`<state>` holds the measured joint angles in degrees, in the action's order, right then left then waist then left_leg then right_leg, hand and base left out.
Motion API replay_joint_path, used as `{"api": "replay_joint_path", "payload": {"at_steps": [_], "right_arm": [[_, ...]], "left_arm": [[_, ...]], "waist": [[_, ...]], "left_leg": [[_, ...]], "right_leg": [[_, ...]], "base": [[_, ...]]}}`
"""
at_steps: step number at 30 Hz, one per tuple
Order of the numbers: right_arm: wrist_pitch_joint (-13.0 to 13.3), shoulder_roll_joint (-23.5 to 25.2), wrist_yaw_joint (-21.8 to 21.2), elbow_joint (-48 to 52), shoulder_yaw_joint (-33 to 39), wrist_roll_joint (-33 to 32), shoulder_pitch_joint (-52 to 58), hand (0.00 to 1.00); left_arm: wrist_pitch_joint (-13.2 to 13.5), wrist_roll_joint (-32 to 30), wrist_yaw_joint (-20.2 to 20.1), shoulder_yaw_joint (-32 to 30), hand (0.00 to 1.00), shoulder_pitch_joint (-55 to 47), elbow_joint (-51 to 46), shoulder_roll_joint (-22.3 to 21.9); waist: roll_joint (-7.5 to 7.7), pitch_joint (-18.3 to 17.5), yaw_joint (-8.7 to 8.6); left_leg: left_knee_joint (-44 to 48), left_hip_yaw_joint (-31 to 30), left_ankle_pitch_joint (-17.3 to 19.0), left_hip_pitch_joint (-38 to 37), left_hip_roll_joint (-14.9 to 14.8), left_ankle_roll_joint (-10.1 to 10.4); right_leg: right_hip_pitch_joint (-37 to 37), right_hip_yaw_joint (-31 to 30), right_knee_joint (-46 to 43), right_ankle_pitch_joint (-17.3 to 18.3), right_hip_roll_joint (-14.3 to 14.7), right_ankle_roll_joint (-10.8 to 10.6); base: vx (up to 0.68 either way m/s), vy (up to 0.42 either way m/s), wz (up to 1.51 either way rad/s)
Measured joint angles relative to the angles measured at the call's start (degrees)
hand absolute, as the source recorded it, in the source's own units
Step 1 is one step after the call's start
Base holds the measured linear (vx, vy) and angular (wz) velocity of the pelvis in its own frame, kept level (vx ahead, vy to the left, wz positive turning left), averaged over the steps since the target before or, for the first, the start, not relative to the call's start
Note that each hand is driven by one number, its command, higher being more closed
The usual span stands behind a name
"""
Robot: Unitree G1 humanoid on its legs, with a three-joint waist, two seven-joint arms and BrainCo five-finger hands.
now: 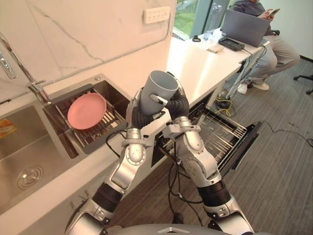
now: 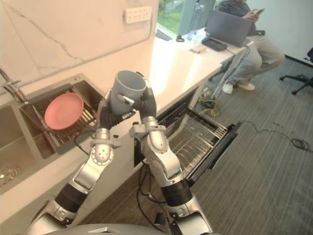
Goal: Walk over to the sink, pick up the cup, carry it to the dishwasher, place the cup inside the dishwasher, then close the dishwasher door
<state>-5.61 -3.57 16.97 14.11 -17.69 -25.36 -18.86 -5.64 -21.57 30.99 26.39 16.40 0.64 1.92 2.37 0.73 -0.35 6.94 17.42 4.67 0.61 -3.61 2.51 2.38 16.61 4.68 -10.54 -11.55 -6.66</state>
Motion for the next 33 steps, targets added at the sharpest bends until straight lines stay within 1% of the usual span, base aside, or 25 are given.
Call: {"api": "replay_joint_path", "payload": {"at_steps": [2, 7, 14, 15, 30, 33], "right_arm": [[-0.18, -0.52, -0.56, 0.00, -0.01, 0.99, -0.19, 1.00], [-1.49, -1.86, -1.69, -0.03, -0.10, 0.99, -1.76, 1.00], [-1.61, -1.85, -1.74, -0.03, -0.10, 1.01, -1.79, 1.00], [-1.61, -1.85, -1.74, -0.03, -0.09, 1.06, -1.79, 1.00], [-1.48, -1.45, -1.52, -0.03, 0.93, 2.96, -3.50, 1.00], [-0.75, -1.37, -1.45, -0.03, 1.02, 2.95, -3.50, 1.00]], "left_arm": [[0.00, 0.00, 0.04, 0.14, 1.00, -0.01, 0.02, 0.21], [-0.01, 0.01, 0.83, 0.09, 1.00, -0.04, 0.01, 0.37], [-0.04, 0.28, 1.25, 0.22, 1.00, -0.12, 0.02, 0.37], [-0.04, 0.51, 1.26, 0.25, 0.00, -0.12, 0.02, 0.37], [-0.52, 3.57, 1.28, 0.87, 0.00, -0.63, 0.60, 0.41], [-0.56, 4.29, 1.29, 0.83, 0.00, -0.63, 0.71, 0.39]], "waist": [[0.01, 0.00, -0.04], [0.06, 0.01, -0.10], [0.10, 0.02, -0.08], [0.10, 0.02, -0.09], [0.37, 0.19, -0.17], [0.37, 0.19, -0.19]], "left_leg": [[0.06, -0.01, 0.00, 0.17, 0.00, 0.00], [0.05, 0.04, -0.12, 0.48, 0.01, -0.02], [0.04, 0.04, -0.12, 0.47, 0.03, -0.03], [0.03, 0.05, -0.12, 0.47, 0.02, -0.03], [-0.08, 0.24, -0.13, 0.39, 0.03, -0.02], [-0.12, 0.31, -0.13, 0.32, 0.03, -0.01]], "right_leg": [[0.14, -0.02, 0.00, -0.03, 0.00, -0.02], [0.53, -0.11, -0.02, -0.19, 0.00, -0.02], [0.53, -0.17, -0.02, -0.22, 0.00, -0.04], [0.53, -0.18, -0.02, -0.22, 0.00, -0.04], [0.60, -0.30, -0.03, -0.22, 0.00, -0.04], [0.60, -0.37, -0.03, -0.22, 0.00, -0.04]], "base": [[0.00, 0.000, 0.00], [0.00, 0.000, 0.00], [0.00, 0.000, 0.00], [0.00, 0.000, 0.00], [0.00, 0.000, 0.00], [0.00, 0.000, 0.00]]}}
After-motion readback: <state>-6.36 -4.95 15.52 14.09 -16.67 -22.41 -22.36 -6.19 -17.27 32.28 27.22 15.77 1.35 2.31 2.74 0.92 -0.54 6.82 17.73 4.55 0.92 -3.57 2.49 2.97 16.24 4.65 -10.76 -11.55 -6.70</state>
